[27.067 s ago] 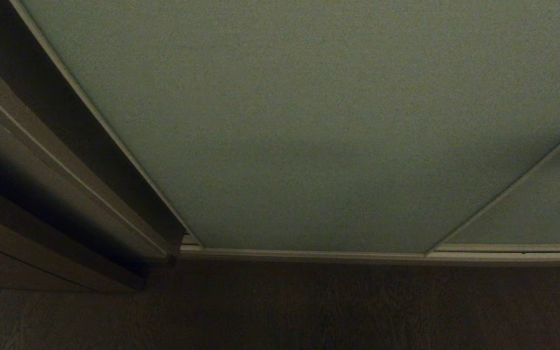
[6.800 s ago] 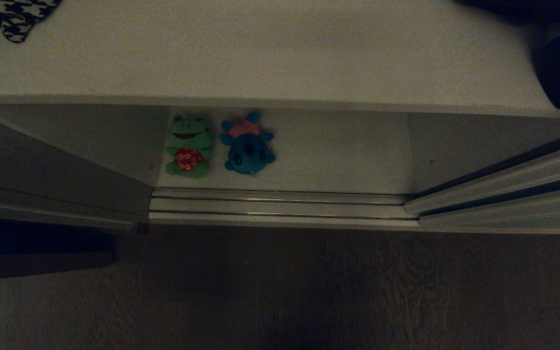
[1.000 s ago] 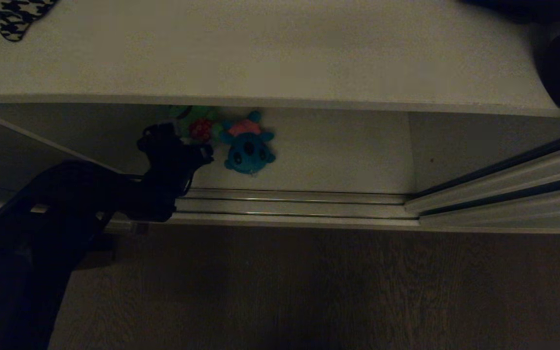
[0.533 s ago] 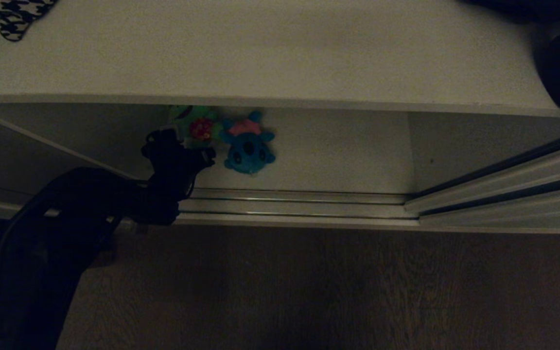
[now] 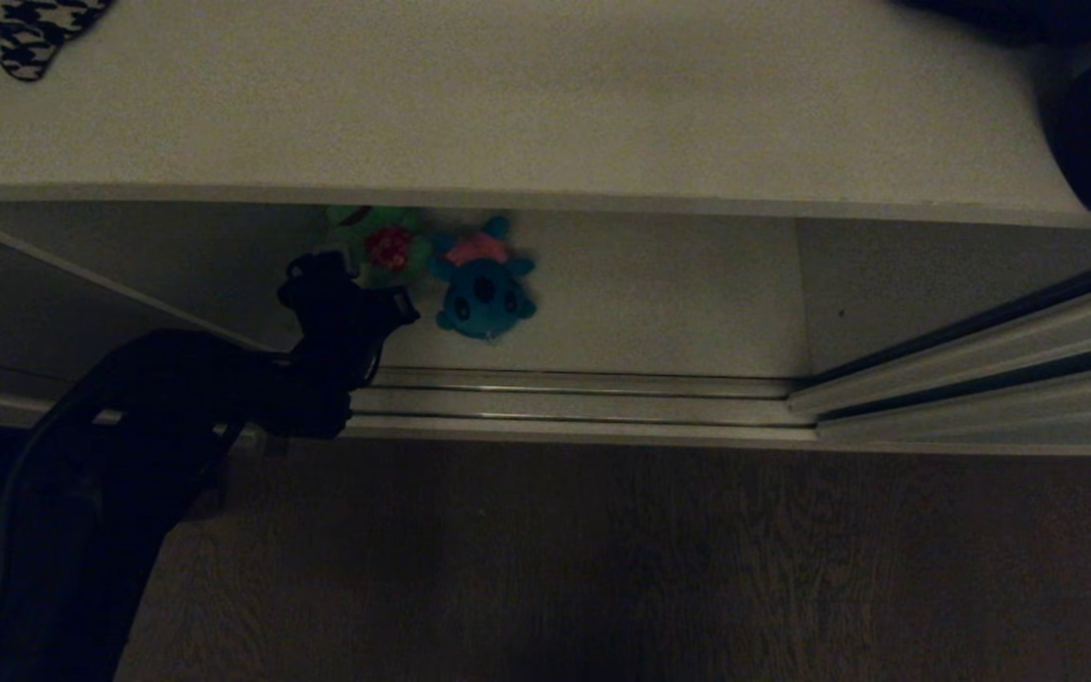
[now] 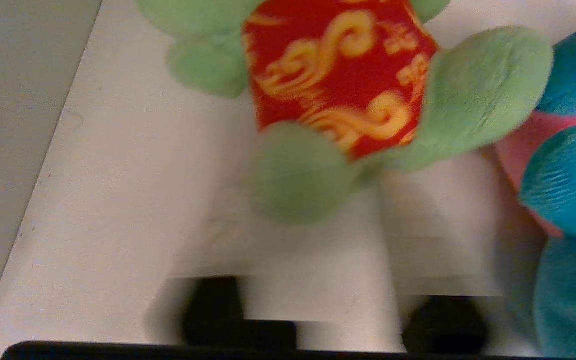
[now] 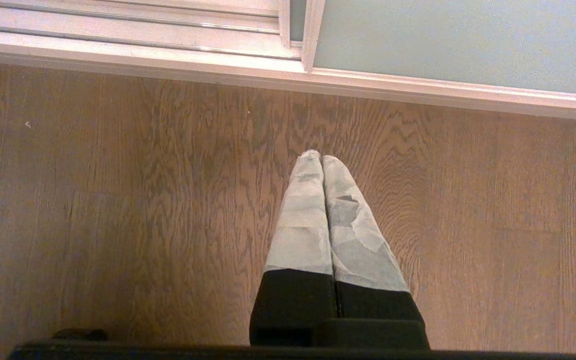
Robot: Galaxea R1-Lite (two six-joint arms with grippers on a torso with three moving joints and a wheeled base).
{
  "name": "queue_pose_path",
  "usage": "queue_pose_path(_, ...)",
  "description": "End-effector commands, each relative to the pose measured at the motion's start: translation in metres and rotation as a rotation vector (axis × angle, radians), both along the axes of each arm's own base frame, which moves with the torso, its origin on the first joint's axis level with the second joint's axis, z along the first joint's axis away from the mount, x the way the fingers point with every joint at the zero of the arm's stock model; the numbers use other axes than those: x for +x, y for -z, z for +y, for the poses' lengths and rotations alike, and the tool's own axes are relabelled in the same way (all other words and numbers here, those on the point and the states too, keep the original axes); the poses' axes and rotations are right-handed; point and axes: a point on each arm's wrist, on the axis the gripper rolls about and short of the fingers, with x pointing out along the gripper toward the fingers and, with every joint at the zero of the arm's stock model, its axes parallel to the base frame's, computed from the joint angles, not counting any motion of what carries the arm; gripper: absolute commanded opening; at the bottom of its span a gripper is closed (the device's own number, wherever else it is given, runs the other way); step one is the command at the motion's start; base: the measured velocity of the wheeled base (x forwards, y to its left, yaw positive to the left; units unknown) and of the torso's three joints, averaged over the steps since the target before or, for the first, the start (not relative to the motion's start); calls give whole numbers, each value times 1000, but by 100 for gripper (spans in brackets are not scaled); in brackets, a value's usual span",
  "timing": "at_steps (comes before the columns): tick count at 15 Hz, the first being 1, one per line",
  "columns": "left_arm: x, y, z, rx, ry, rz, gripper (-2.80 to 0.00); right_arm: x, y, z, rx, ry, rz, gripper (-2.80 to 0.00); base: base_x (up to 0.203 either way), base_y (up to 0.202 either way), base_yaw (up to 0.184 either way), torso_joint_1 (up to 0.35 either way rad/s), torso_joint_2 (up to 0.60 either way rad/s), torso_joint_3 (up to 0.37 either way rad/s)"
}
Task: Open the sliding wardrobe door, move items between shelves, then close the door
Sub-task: Place the green doll on the higher shelf
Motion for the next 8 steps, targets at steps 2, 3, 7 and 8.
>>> queue_pose_path(2, -4, -5, 0, -8, 2, -2, -280, 0, 0, 0, 0, -1, -4, -280, 0, 0, 0, 0, 0, 0)
queue_pose_path(3, -8, -8, 0, -15, 4, 6, -280, 0, 0, 0, 0, 0, -4, -280, 0, 0, 0, 0, 0, 0)
queue_pose_path(7, -42, -31, -5, -25, 26, 46, -280, 0, 0, 0, 0, 0, -4, -280, 0, 0, 0, 0, 0, 0)
queue_pose_path(8, -52, -36, -6, -23, 34, 58, -280, 0, 0, 0, 0, 0, -4, -280, 0, 0, 0, 0, 0, 0)
